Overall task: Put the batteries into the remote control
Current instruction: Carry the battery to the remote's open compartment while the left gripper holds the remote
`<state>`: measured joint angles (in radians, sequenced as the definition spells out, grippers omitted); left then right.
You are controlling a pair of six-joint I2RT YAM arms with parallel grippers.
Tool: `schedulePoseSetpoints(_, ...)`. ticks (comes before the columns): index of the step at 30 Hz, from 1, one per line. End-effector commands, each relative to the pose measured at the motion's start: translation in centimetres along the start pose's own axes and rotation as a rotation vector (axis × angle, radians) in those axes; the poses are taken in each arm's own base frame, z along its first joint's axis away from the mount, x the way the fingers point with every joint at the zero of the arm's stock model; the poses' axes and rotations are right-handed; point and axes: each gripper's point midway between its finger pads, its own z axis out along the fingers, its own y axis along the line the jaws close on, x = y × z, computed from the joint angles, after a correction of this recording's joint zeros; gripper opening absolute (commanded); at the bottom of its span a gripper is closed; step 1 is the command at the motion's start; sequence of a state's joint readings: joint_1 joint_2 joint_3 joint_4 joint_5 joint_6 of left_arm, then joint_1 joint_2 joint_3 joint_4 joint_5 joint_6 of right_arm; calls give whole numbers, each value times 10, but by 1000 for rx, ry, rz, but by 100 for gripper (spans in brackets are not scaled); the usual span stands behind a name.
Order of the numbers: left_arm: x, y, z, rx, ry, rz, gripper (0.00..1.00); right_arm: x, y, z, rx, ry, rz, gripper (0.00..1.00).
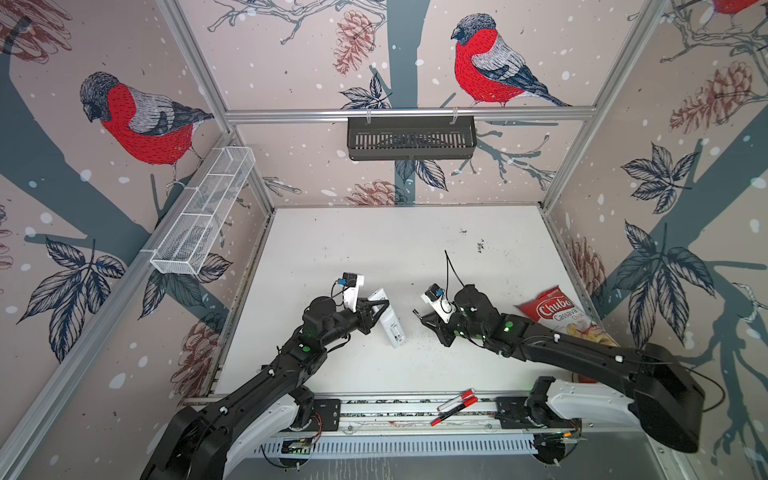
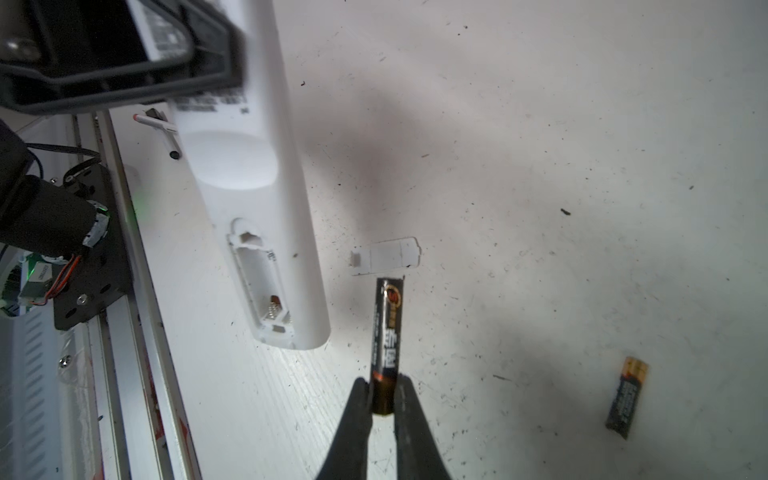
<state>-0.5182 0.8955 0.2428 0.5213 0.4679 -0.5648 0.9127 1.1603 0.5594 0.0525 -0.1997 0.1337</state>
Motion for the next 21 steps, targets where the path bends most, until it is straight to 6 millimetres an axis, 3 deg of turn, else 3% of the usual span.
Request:
schedulePoseSetpoints(1,-13,-9,0,55,-74,2,0,-11,8,-4,-5,-77,15,13)
schedulePoseSetpoints(12,8,7,15,41,-50,-16,0,18,33,2,-51,-25,24,13)
schedulePoseSetpoints(21,18,24,12,-26,-58,-26,0,34,39,17,-71,23,-12,13)
